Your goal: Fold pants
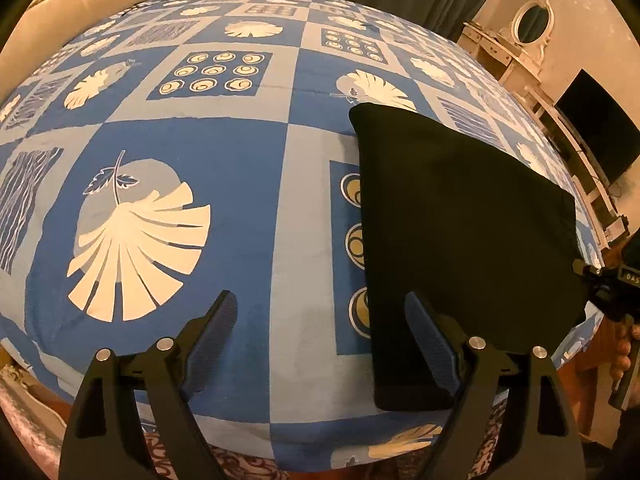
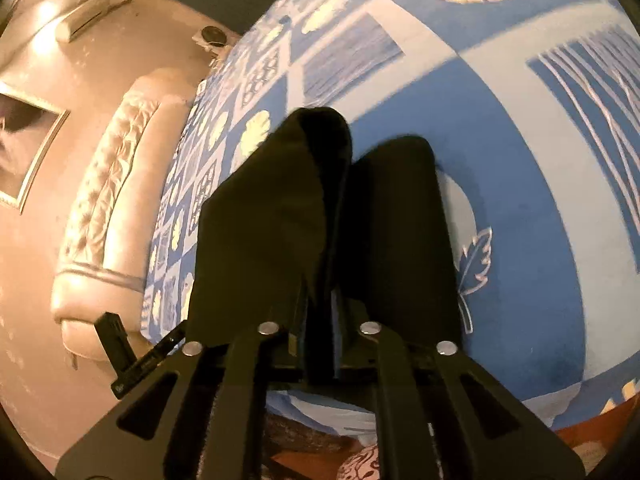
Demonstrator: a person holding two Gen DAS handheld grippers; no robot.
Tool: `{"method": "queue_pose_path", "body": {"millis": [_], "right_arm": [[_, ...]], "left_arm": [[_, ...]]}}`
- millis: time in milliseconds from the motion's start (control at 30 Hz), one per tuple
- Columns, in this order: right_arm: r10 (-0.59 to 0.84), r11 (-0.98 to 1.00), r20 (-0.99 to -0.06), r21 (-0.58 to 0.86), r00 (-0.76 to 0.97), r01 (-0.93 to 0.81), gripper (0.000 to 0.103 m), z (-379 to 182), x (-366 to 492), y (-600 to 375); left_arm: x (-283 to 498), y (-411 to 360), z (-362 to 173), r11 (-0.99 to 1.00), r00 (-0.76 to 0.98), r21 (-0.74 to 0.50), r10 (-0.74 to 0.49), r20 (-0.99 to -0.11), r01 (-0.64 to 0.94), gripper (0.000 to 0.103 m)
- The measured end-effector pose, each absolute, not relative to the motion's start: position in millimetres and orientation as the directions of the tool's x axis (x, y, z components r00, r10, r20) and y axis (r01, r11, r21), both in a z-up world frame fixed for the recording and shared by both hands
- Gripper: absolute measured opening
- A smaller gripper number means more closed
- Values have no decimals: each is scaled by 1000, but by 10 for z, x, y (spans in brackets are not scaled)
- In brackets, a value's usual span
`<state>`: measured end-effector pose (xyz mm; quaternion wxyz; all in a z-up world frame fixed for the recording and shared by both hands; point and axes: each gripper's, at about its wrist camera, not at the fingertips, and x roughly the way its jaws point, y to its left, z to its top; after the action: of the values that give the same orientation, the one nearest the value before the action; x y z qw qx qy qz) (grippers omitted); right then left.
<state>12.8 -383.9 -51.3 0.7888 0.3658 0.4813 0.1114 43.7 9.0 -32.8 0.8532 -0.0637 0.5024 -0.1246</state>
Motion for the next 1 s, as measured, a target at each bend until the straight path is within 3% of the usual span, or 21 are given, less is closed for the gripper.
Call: {"method": "queue_pose_path", "body": {"millis": [67,100,133,167,200,300,500,833,933,1000], "right_arm": [[528,710,-693,677,491,191,41,-563,114,-3821],[548,697,-681,693,486,185,44,-591,110,-3796],[553,696,-679,695,482,179,44,-598,113,-3774],[555,703,-682,691,476,170,32,-597,120,-3746],[577,700,-673,700,462,144,11,-601,137,-3707],[582,717,-672,690,457,101,10,-533,128,-3663],[517,750,-674,653,527,100,9,-290,13,-3912],[494,749,-707,642,506,166,11,-513,-60,-4048],[503,728,-686,664,526,170,19,-509,-109,-4099],[523,689,-652,702,549,178,36,-509,-156,-4172]], "left_arm": [[441,100,-336,961,463,-234,-275,-843,145,84],[442,109,-346,962,463,-235,-275,-843,142,84],[448,117,-355,961,461,-238,-276,-843,138,84],[456,126,-362,961,459,-243,-278,-844,135,84],[462,134,-365,960,457,-248,-281,-844,132,84],[465,149,-367,954,452,-272,-300,-840,129,84],[434,135,-313,931,448,-335,-363,-817,145,84],[444,125,-438,906,402,-404,-418,-815,125,84],[439,171,-471,882,380,-459,-463,-801,106,84],[433,186,-491,859,362,-501,-502,-786,105,84]]}}
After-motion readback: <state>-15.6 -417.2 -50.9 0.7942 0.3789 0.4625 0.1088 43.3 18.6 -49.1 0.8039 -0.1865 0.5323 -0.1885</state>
